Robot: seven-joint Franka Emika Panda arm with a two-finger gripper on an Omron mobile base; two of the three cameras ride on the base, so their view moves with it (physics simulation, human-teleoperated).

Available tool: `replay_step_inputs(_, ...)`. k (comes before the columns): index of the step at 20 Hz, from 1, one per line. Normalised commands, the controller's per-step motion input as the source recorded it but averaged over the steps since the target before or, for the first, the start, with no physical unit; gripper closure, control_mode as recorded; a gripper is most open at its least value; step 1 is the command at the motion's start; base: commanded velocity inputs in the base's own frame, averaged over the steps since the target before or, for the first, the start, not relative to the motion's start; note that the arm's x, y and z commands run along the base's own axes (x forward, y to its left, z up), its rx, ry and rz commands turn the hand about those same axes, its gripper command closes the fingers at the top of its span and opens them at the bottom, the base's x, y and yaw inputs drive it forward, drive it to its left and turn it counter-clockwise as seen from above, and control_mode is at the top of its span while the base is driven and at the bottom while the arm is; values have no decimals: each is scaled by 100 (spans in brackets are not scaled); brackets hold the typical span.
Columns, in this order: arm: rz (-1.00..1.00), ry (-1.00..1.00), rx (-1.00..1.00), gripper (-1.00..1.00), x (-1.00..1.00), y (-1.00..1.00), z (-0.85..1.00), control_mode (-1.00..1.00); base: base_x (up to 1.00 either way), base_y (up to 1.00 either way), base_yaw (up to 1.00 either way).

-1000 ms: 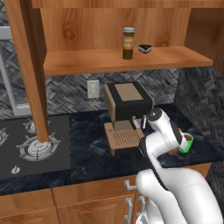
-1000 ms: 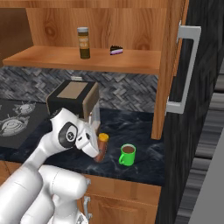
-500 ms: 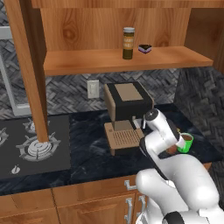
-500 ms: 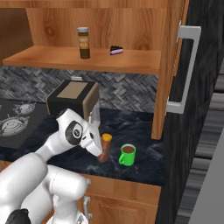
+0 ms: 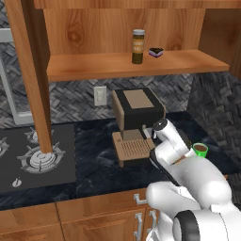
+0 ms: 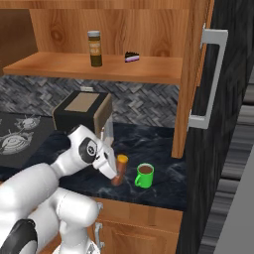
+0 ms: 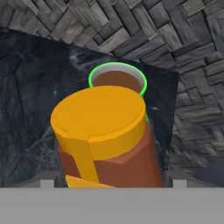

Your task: Pick the cinnamon and honey bottle from the cabinet and place them next to the mug.

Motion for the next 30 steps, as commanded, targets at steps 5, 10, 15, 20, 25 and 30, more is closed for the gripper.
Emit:
replay_step_inputs(5,0,0,0,100,0,-6,-42,-100,0,0,0)
replay_step_inputs(10,0,0,0,100,0,-6,-18,-100,0,0,0)
replay_step_inputs(15,1,0,-1,100,6,-17,-3,-100,0,0,0)
replay_step_inputs(20,4,0,0,100,18,-11,0,-100,0,0,0)
replay_step_inputs(25,4,0,0,100,5,-4,-2,-100,0,0,0)
replay_step_inputs(30,2,0,0,100,0,-1,-15,-100,0,0,0)
